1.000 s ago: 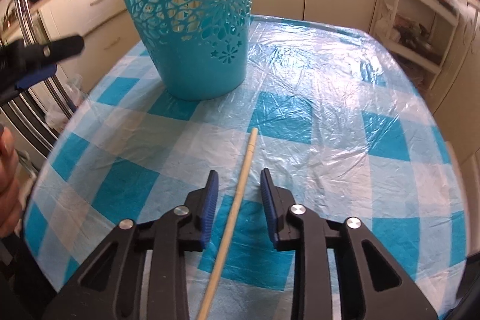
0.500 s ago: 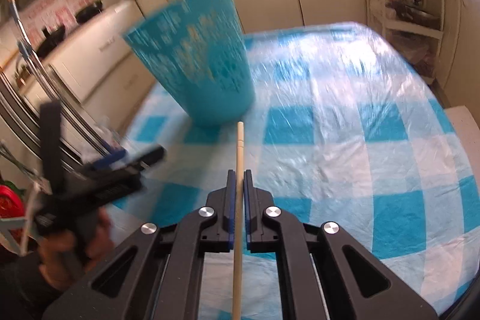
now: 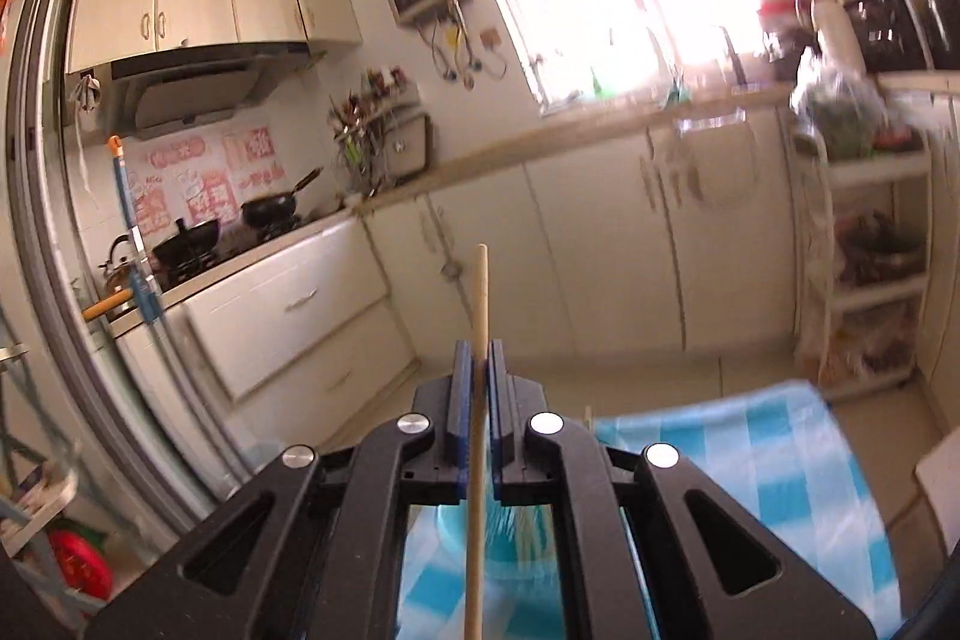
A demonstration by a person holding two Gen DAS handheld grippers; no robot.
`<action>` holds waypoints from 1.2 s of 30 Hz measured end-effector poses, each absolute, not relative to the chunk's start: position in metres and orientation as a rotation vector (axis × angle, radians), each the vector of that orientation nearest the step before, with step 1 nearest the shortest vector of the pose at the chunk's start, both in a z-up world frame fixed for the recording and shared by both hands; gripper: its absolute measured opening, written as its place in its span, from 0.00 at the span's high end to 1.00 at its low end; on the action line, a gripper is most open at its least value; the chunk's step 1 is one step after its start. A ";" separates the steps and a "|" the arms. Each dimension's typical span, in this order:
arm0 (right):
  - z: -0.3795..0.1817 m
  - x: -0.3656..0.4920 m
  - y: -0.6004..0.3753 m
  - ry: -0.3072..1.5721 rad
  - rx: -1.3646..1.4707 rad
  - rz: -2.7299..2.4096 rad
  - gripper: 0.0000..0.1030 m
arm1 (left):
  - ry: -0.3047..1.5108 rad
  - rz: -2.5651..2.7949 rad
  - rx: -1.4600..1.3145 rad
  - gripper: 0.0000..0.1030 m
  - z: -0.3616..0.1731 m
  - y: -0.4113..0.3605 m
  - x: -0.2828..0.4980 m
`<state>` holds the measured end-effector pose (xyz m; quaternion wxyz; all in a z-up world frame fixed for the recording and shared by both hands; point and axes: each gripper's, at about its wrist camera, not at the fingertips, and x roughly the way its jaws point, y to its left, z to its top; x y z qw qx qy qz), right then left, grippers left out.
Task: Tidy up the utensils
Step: 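Lift the chopstick with the right gripper into the basket and open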
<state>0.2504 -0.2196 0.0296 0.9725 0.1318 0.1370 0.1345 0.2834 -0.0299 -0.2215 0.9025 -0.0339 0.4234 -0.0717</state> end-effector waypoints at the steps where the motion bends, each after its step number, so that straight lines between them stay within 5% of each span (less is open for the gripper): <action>1: 0.029 0.262 -0.214 0.256 0.250 0.241 0.94 | 0.873 -0.148 -0.067 0.11 -0.221 -0.031 0.283; 18: -0.043 0.303 -0.207 0.342 0.211 0.071 0.94 | 0.860 -0.156 -0.079 0.09 -0.220 -0.030 0.282; 30: -0.070 0.257 -0.217 0.425 0.201 0.130 0.93 | 0.876 -0.152 -0.099 0.09 -0.223 -0.026 0.285; 34: -0.070 0.225 -0.222 0.428 0.175 0.135 0.83 | 0.880 -0.151 -0.106 0.09 -0.224 -0.024 0.286; 36: -0.066 0.212 -0.222 0.414 0.158 0.122 0.60 | 0.884 -0.156 -0.118 0.08 -0.224 -0.022 0.287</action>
